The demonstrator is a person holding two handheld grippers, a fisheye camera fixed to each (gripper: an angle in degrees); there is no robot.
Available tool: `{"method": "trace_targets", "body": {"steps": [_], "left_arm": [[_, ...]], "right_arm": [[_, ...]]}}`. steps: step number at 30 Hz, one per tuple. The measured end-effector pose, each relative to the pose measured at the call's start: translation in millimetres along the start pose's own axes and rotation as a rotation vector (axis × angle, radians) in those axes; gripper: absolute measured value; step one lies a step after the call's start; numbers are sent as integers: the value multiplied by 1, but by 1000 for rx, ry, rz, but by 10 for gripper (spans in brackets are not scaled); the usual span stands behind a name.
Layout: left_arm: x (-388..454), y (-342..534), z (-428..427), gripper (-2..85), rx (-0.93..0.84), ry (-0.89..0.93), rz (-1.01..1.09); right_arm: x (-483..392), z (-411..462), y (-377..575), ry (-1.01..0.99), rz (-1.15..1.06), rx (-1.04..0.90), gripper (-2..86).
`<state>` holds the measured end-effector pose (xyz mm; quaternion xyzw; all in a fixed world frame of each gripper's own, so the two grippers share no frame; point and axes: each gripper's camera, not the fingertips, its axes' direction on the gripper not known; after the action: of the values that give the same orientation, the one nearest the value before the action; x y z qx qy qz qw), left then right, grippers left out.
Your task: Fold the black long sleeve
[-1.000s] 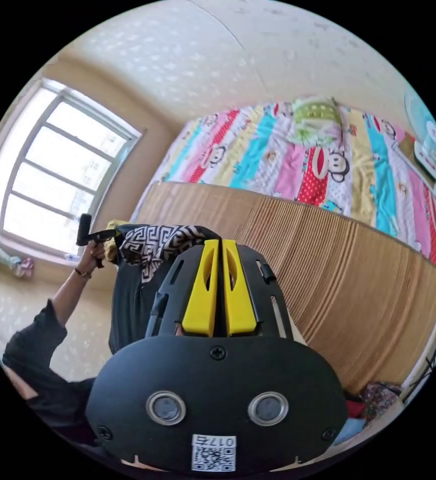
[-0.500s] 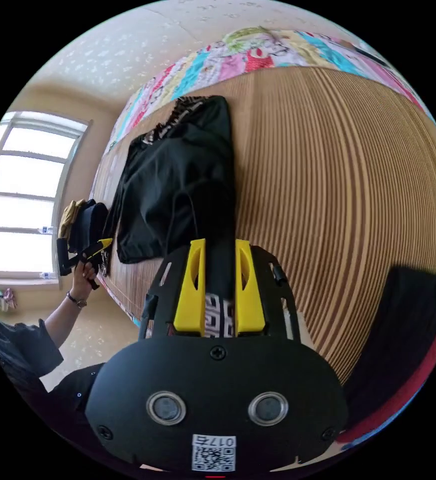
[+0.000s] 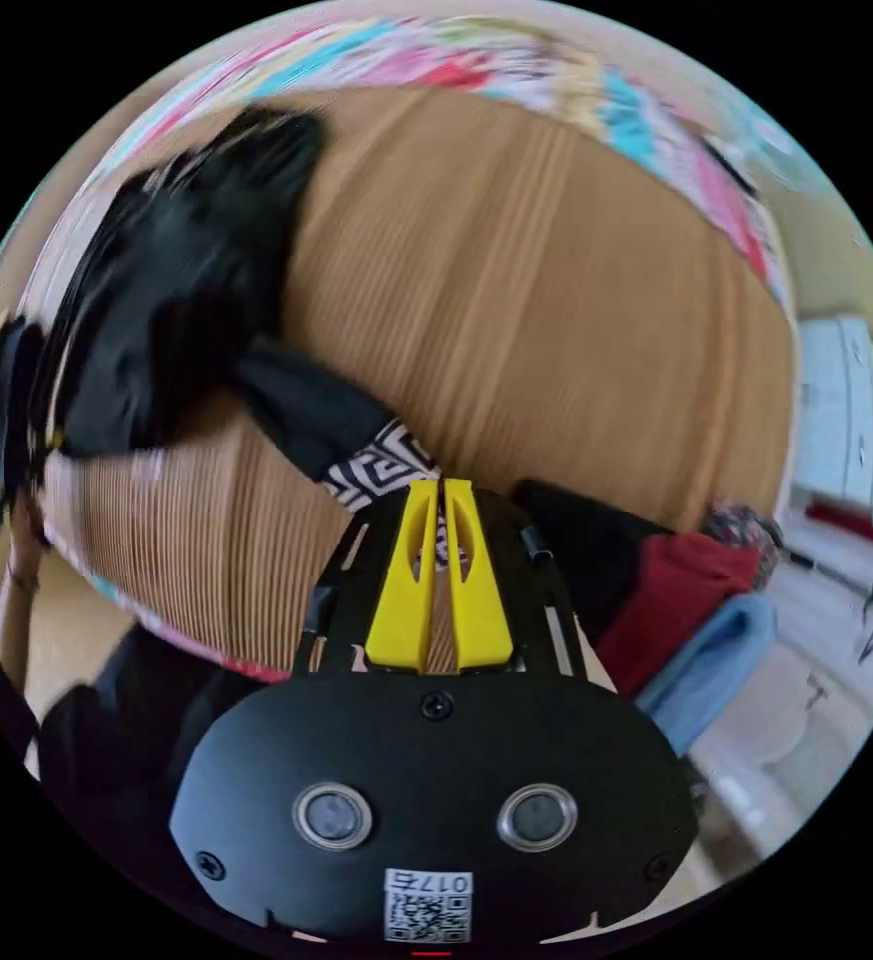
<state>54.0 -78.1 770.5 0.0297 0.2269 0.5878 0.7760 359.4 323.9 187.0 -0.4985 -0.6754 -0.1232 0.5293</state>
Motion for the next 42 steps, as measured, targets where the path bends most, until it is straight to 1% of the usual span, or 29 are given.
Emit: {"method": "trace_targets", "body": {"steps": [2,4,6,8,9,11,12,13,15,17,18,19,21,22,23,24,25,27,28,30,31,36,38,39,40,41,42], "left_arm": [[-10,2,-8,44,13,29,-8],[-17,4,-17,43,21,28,-20],[-20,5,-25,44,25,16,-26],[-23,5,-32,44,30,8,-35],[-26,6,-37,44,32,4,-38],[-30,7,-43,44,35,0,-36],[-34,7,-48,44,38,1,-36],[-38,8,-53,44,37,5,-39],[-43,7,-60,44,28,10,-39],[-47,5,-67,43,9,11,-30],[-49,5,-73,42,-8,14,-14],[-49,8,-82,40,-2,28,40],[-50,17,-106,39,37,58,115],[-56,22,-124,38,41,113,125],[-61,25,-134,38,41,159,126],[-70,32,-153,38,35,262,116],[-81,41,-169,38,37,325,82],[-96,56,-186,38,33,357,11],[-106,65,-191,39,23,337,-45],[-114,73,-191,39,20,311,-74],[-118,76,-189,39,13,300,-90],[-128,77,-188,40,11,231,-142],[-129,78,-190,40,2,208,-144],[-130,79,-192,40,-2,204,-137],[-131,80,-193,40,-9,198,-133],[-132,81,-194,40,-13,195,-134],[-134,82,-197,40,-20,203,-133]], "right_arm": [[93,-30,-9,-2,286,92,50],[126,-42,-9,-41,426,112,95],[113,-61,-4,-115,414,203,114],[63,-73,2,-290,297,291,122],[47,-73,2,-348,253,296,123],[-11,-60,-12,-521,105,242,128],[-24,-57,-16,-541,74,230,128],[-45,-49,-26,-547,40,211,128],[-68,-33,-42,-490,17,177,115],[-77,-14,-58,-424,-17,88,62],[-75,-14,-58,-418,-31,78,46],[-65,-25,-46,-421,-51,95,27],[-40,-53,-8,-432,-37,185,18],[-18,-74,23,-467,-31,241,15],[6,-94,59,-514,-17,289,15],[18,-103,76,-530,-7,306,14],[36,-114,108,-534,9,324,17],[49,-118,137,-486,20,286,26],[50,-112,141,-472,23,228,41],[42,-103,131,-499,5,189,83],[31,-96,115,-503,-4,164,121],[-34,-74,42,-451,-159,68,145],[-50,-64,24,-387,-218,24,132],[-50,-61,23,-367,-221,10,104],[-44,-59,23,-326,-204,3,47],[-30,-65,29,-313,-169,22,34],[-20,-70,34,-343,-156,35,27]]}}
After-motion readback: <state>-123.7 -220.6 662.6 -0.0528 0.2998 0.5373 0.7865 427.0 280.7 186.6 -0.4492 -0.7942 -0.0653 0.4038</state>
